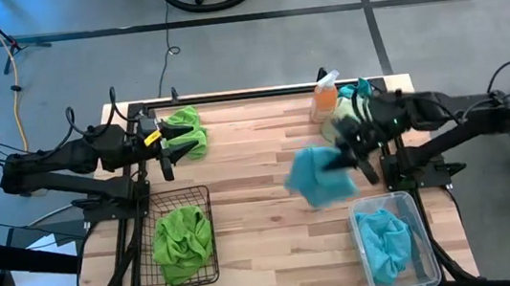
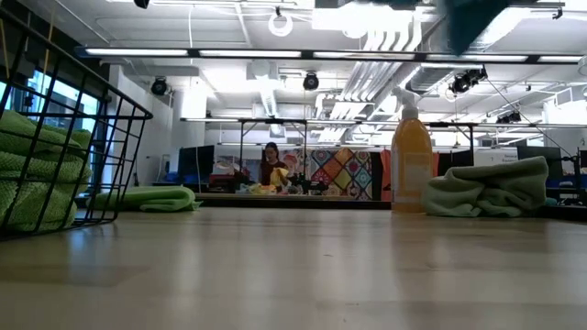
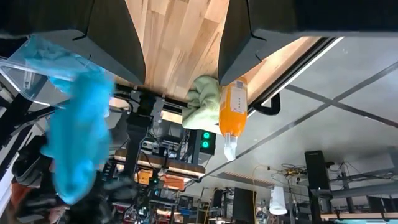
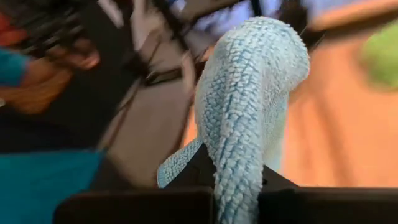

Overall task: Sort microfiber towel by color & place in baskets
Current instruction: Put the blue microfiber cloth into the transparent bin

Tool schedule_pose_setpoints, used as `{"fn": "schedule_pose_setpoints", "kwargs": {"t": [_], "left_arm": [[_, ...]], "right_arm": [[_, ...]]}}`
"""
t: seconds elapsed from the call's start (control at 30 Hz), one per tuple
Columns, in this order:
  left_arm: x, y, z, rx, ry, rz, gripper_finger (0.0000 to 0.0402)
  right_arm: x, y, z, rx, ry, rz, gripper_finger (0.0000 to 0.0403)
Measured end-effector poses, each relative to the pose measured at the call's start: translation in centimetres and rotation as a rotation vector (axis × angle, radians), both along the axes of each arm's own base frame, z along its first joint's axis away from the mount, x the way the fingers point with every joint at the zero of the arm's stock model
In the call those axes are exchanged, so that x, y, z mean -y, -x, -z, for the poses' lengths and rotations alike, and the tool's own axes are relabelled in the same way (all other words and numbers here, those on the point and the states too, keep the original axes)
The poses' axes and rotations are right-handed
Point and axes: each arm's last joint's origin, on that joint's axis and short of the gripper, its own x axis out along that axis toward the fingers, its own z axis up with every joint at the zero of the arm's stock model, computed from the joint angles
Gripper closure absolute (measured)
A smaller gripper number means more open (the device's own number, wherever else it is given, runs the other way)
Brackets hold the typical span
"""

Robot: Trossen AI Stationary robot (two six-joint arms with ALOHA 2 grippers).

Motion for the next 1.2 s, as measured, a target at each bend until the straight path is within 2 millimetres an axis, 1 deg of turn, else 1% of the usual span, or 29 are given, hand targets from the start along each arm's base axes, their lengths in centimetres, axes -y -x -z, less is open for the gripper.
{"fn": "schedule_pose_setpoints", "kwargs": {"t": [0.1, 0.23, 0.33, 0.4, 0.47, 0.53, 0.63, 0.7, 0.8, 1.0, 1.2], "left_arm": [[0.0, 0.0, 0.0, -0.001, 0.000, 0.000, 0.0211], [0.0, 0.0, 0.0, 0.000, 0.004, -0.001, 0.0211], [0.0, 0.0, 0.0, 0.000, 0.005, -0.001, 0.0211], [0.0, 0.0, 0.0, 0.000, 0.005, -0.001, 0.0211], [0.0, 0.0, 0.0, 0.000, 0.005, -0.001, 0.0211], [0.0, 0.0, 0.0, 0.000, 0.005, -0.001, 0.0211], [0.0, 0.0, 0.0, -0.008, -0.020, 0.003, 0.0211], [0.0, 0.0, 0.0, -0.012, -0.034, 0.005, 0.0211], [0.0, 0.0, 0.0, -0.013, -0.035, 0.006, 0.0211], [0.0, 0.0, 0.0, -0.013, -0.035, 0.006, 0.0211], [0.0, 0.0, 0.0, -0.013, -0.035, 0.006, 0.0211]], "right_arm": [[-2.1, 1.1, 0.4, -0.121, -0.131, -0.077, 0.0403], [-5.0, 3.0, 0.2, -0.247, -0.312, -0.170, 0.0403], [-6.8, 4.4, 0.2, -0.334, -0.385, -0.187, 0.0403], [-7.8, 5.5, 0.7, -0.419, -0.394, -0.148, 0.0403], [-8.6, 6.7, 1.6, -0.541, -0.383, -0.097, 0.0403], [-9.0, 8.0, 2.4, -0.654, -0.354, -0.047, 0.0403], [-9.3, 9.4, 3.1, -0.725, -0.299, 0.019, 0.0403], [-9.3, 9.7, 3.2, -0.702, -0.275, 0.069, 0.0403], [-9.7, 9.5, 3.4, -0.668, -0.248, 0.097, 0.0403], [-11.1, 8.8, 4.4, -0.713, -0.154, 0.045, 0.0403], [-12.9, 8.5, 5.6, -0.756, -0.070, 0.025, 0.0403]]}}
